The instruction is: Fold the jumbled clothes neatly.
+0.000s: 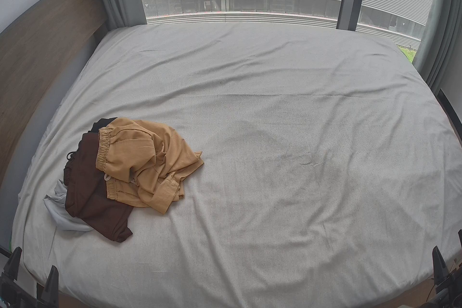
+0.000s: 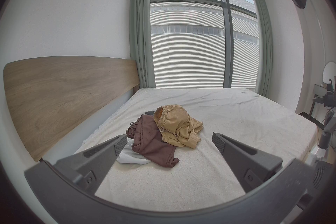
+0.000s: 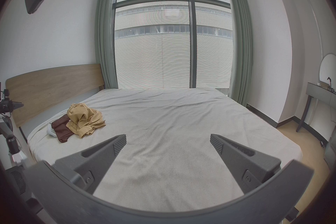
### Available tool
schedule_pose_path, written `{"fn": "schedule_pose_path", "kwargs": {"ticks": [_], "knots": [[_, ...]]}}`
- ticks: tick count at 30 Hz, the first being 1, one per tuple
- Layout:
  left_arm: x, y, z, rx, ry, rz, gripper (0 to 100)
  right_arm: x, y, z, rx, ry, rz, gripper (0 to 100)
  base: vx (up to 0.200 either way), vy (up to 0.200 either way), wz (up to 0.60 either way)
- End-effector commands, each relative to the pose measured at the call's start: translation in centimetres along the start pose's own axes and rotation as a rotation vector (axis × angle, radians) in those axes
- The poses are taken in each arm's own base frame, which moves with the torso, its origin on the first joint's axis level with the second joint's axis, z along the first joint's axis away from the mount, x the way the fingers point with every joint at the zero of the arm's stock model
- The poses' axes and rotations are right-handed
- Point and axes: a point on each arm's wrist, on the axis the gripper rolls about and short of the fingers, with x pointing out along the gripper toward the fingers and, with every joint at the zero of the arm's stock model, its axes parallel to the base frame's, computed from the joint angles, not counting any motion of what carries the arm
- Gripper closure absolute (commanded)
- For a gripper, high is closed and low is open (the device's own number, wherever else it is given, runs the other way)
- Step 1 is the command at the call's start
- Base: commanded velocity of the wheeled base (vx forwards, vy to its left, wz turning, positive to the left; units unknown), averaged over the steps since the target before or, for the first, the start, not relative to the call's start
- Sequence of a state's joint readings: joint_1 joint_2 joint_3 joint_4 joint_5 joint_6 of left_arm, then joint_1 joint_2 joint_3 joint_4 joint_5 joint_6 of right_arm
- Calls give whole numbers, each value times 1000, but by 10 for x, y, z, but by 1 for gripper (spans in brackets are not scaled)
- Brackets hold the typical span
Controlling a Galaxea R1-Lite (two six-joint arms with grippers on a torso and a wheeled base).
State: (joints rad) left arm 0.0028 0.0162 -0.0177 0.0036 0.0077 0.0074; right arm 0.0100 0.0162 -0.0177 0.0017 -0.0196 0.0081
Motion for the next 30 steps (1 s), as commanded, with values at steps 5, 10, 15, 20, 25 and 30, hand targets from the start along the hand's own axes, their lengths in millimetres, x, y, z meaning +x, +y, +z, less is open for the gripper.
{"fn": "schedule_pose_path", "kwargs": {"ticks": [5, 10, 15, 20, 25, 30], "knots": [[0, 0, -5, -15, -1, 0, 0, 0, 0, -5, 0, 1, 0, 0, 0, 0, 0], [0, 0, -5, -20, -2, -1, 0, 0, 0, -5, 0, 3, -1, 0, 0, 0, 0], [0, 0, -5, -17, -1, 0, 0, 0, 0, -5, 0, 1, -1, 0, 0, 0, 0], [0, 0, -5, -23, -2, 0, 0, 0, 0, -5, 0, 1, -1, 0, 0, 0, 0], [0, 0, -5, -23, -4, 0, 0, 0, 0, -5, 1, 1, -1, 0, 0, 0, 0], [-1, 0, 11, -29, -120, 13, 0, 0, 0, -5, 1, 0, -1, 0, 0, 0, 0]]}}
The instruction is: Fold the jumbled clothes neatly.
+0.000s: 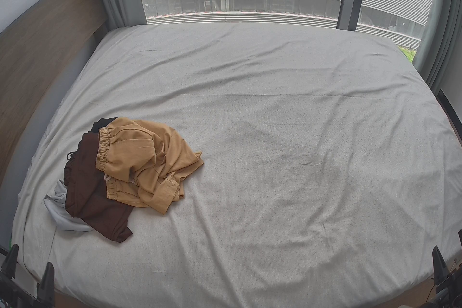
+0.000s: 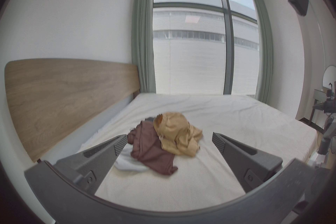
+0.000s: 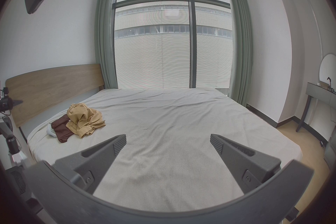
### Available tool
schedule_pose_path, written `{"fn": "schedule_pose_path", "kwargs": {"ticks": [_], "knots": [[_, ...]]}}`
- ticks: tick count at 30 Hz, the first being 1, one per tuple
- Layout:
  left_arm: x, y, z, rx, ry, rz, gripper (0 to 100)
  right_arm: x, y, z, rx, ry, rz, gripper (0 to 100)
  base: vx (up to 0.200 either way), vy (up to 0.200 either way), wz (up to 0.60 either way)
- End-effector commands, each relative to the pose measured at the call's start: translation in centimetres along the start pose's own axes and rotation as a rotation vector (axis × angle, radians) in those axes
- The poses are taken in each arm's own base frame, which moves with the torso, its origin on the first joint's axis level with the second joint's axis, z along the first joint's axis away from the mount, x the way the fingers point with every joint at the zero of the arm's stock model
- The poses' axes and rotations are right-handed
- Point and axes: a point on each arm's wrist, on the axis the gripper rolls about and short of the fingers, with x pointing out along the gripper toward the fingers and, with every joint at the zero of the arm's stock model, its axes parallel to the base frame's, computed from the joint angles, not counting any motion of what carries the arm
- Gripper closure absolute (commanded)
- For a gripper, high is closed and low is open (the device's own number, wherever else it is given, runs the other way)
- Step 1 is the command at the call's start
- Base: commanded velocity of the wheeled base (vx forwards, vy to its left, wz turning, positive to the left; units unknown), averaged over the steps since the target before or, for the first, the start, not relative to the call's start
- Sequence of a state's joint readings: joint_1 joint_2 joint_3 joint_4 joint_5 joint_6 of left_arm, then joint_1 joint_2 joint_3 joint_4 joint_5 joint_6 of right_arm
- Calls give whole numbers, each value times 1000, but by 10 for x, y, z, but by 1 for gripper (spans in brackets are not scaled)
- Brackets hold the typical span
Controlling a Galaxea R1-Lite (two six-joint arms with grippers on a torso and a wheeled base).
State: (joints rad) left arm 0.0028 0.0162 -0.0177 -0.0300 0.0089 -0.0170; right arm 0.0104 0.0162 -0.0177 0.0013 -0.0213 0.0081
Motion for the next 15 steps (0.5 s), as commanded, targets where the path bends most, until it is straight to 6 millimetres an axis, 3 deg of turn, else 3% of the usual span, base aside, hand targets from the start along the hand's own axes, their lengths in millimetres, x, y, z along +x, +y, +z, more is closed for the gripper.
{"fn": "schedule_pose_path", "kwargs": {"ticks": [1, 15], "knots": [[-1, 0, 15, -3, -124, 18, 0, 0, 0, -5, 1, 2, 0, 0, 0, 0, 0], [9, 0, 32, -77, -53, -59, 0, 0, 0, -5, 1, 0, 2, 0, 0, 0, 0]]}}
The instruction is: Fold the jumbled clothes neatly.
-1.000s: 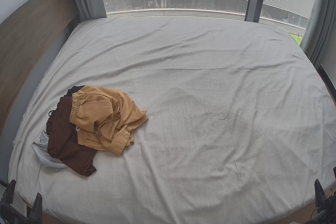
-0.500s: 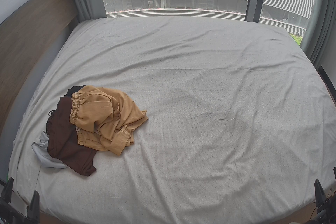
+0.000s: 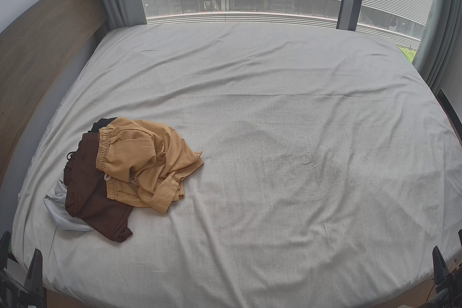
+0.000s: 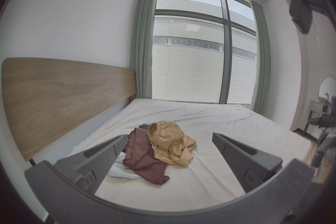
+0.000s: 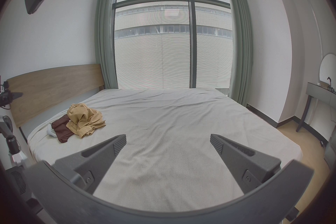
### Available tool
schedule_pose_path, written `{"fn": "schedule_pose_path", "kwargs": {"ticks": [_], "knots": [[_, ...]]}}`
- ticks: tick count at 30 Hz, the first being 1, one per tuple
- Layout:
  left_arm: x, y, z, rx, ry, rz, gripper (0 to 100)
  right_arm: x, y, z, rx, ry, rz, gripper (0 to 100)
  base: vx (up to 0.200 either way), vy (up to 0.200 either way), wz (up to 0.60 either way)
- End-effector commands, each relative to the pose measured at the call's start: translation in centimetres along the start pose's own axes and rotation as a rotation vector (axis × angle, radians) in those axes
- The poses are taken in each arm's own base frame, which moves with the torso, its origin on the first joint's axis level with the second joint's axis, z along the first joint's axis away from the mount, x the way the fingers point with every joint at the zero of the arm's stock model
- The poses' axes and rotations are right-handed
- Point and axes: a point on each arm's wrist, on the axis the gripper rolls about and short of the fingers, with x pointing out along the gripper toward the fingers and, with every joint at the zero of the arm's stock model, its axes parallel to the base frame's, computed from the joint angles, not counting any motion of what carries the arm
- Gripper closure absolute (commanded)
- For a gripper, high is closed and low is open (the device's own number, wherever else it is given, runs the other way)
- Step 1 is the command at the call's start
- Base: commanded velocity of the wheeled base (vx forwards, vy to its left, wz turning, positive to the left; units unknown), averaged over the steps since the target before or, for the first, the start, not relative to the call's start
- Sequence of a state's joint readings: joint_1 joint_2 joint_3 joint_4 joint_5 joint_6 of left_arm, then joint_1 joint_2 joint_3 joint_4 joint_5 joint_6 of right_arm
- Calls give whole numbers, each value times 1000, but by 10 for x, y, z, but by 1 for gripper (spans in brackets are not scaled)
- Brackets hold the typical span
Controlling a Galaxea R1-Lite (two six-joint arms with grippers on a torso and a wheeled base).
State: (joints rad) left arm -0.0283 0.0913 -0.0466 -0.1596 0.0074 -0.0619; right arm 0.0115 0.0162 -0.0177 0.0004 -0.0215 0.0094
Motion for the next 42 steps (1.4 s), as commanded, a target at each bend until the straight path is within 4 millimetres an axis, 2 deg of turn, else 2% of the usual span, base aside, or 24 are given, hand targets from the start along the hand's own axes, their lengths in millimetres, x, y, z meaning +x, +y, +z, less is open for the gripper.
{"fn": "schedule_pose_path", "kwargs": {"ticks": [1, 9, 23, 28, 30, 31, 33, 42], "knots": [[7, 0, 12, -50, 36, -27, 0, 0, 0, -5, 0, 1, 1, 0, 0, 0, 0], [26, -3, 41, -134, 94, -75, 0, 0, 0, -5, -2, 1, 1, 0, 0, 0, 0], [82, -11, 86, -189, 176, -115, 0, 0, 0, -5, -2, 3, -1, 0, 0, 0, 0], [106, -14, 90, -209, 212, -123, 0, 0, 0, -5, -2, 1, 2, 0, 0, 0, 0], [106, -14, 90, -209, 212, -123, 0, 0, 0, -5, -2, 1, 2, 0, 0, 0, 0], [118, -15, 89, -215, 229, -123, 0, 0, 0, -5, -2, 3, 2, 0, 0, 0, 0], [129, -16, 87, -218, 240, -120, 0, 0, 0, -5, -2, 1, 2, 0, 0, 0, 0], [160, -18, 81, -268, 275, -108, 0, 0, 0, -5, -2, 3, 2, 0, 0, 0, 0]]}}
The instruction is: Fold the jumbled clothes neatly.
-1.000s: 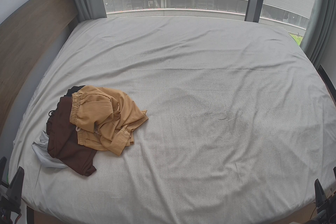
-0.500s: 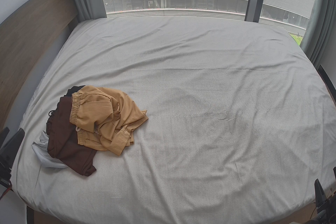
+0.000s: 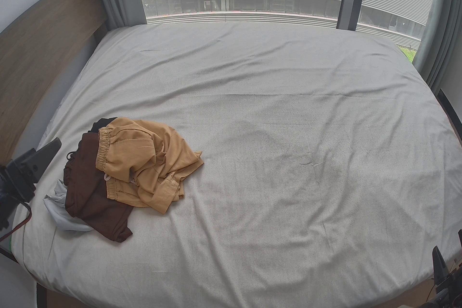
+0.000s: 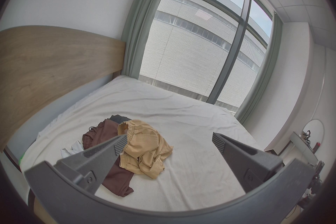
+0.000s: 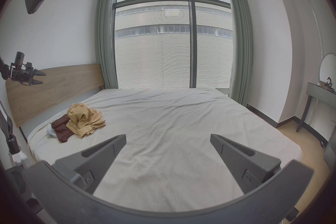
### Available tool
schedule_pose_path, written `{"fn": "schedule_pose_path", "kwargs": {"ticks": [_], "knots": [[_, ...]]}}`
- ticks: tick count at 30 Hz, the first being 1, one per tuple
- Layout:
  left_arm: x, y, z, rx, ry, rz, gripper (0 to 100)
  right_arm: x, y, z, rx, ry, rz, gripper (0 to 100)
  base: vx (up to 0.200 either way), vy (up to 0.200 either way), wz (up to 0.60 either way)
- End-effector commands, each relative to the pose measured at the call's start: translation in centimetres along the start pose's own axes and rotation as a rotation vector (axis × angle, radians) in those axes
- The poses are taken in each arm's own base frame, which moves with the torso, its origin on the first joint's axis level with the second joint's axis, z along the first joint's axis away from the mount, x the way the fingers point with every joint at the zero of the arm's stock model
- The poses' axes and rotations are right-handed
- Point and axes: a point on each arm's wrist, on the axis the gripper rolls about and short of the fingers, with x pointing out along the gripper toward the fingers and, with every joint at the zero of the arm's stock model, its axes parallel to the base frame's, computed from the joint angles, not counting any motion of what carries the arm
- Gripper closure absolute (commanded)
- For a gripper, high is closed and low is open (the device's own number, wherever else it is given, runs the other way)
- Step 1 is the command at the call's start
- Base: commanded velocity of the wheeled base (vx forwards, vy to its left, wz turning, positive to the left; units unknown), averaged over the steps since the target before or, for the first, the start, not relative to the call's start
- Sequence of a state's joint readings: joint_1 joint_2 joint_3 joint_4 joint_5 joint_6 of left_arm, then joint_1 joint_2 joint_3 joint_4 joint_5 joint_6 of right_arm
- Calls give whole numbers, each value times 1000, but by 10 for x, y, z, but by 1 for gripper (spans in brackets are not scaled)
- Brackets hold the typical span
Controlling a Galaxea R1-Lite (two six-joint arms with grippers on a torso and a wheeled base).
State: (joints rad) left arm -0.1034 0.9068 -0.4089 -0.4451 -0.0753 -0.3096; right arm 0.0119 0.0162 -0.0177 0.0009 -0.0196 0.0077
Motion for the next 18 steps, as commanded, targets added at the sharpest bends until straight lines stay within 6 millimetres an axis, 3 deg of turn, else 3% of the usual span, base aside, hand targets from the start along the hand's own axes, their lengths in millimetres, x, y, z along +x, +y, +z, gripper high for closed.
{"fn": "schedule_pose_path", "kwargs": {"ticks": [1, 18], "knots": [[25, 4, -5, -20, 78, 25, 0, 0, 0, -5, 0, 1, 0, 0, 0, 0, 0], [75, 12, -14, -90, 145, 43, 0, 0, 0, -5, 0, 2, 0, 0, 0, 0, 0]]}}
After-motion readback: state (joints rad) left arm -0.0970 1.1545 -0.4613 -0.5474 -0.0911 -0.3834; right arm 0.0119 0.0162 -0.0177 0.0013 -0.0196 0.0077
